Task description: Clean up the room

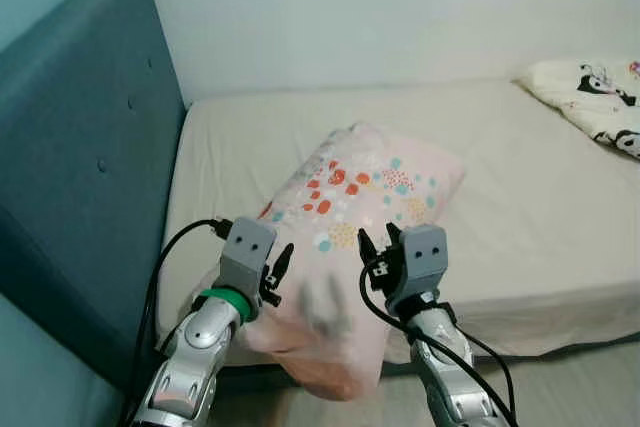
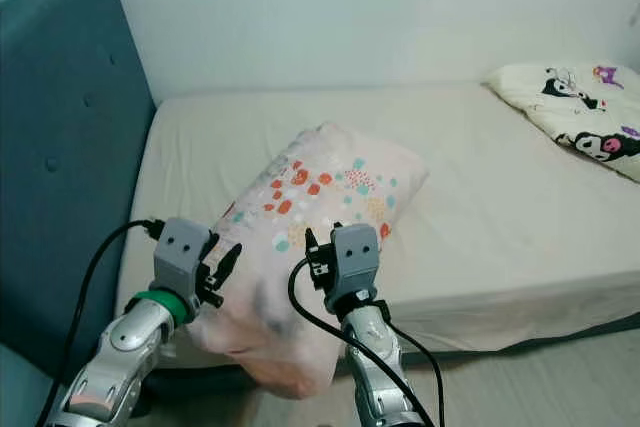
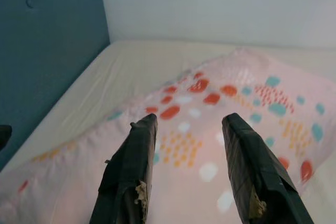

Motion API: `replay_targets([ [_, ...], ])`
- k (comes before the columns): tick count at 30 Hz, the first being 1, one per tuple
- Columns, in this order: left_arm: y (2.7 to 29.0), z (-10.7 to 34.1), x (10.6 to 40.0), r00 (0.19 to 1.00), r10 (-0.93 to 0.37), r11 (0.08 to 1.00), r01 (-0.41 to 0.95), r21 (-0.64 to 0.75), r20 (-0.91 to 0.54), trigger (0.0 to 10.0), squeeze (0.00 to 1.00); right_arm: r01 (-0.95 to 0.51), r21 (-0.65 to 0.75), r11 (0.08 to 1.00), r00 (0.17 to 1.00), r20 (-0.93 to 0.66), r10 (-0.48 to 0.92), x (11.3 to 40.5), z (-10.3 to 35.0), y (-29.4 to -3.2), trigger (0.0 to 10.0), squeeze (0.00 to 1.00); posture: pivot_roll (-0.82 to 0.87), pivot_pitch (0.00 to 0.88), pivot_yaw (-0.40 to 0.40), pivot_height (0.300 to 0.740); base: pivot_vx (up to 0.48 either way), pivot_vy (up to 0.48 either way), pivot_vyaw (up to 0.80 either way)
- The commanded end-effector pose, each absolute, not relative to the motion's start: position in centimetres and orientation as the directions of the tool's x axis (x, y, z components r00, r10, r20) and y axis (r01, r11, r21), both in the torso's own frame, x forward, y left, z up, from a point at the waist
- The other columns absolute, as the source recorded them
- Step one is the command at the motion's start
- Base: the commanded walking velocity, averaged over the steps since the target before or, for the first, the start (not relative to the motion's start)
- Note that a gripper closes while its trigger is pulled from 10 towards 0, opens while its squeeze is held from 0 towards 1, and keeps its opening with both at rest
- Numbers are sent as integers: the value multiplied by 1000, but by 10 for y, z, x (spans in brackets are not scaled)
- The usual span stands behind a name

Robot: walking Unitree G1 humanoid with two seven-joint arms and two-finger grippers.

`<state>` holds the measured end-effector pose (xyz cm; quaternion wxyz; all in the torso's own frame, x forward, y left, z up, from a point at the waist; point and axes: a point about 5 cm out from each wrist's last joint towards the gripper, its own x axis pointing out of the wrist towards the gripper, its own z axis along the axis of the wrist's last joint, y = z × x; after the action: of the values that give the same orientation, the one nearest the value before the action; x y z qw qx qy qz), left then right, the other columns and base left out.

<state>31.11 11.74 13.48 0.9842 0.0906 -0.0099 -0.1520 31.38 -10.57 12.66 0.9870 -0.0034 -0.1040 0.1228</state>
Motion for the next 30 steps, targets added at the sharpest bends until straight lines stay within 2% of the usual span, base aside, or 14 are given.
replay_targets([
  [1,120,128,310,956,-292,938,294,185,-37,10000,0,-243,-25,970,953,179,244,313,121,-105,10000,0,-78,73,76,618,0,0,0],
  [10,120,128,310,956,-291,938,292,186,-36,10000,0,-239,-18,971,953,186,238,316,124,-108,10000,0,-76,79,78,583,0,0,0],
  [13,120,129,310,956,-290,938,291,186,-35,10000,0,-162,32,986,968,199,153,318,127,-125,10000,0,-76,87,81,563,0,0,0],
  [19,121,128,309,956,-291,937,293,189,-39,10000,0,-46,113,992,980,197,23,319,126,-152,10000,0,-75,93,85,563,0,0,0],
  [20,121,129,310,956,-292,937,294,191,-39,10000,0,6,181,983,978,202,-44,320,128,-165,10000,0,-71,98,87,563,0,0,0],
  [21,121,129,310,956,-292,937,294,191,-39,10000,0,6,181,983,978,202,-44,320,128,-165,10000,0,-71,98,87,563,0,0,0],
  [22,121,129,310,956,-291,937,293,192,-39,10000,0,46,264,963,974,201,-102,320,129,-179,10000,0,-69,100,88,563,0,0,0],
  [23,121,129,310,956,-291,937,293,192,-39,10000,0,46,264,963,974,201,-102,320,129,-179,10000,0,-69,100,88,563,0,0,0],
  [24,122,130,311,956,-290,937,292,193,-37,10000,0,63,349,935,972,191,-137,320,127,-193,10000,765,-68,105,92,563,0,0,0],
  [25,122,131,312,956,-290,937,291,193,-36,10000,0,54,427,903,973,181,-144,321,125,-202,10000,1000,-66,108,95,563,0,0,0],
  [30,122,132,312,956,-290,937,292,194,-35,10000,0,-10,536,844,980,174,-99,324,123,-209,10000,1000,-59,116,102,563,0,0,0],
])
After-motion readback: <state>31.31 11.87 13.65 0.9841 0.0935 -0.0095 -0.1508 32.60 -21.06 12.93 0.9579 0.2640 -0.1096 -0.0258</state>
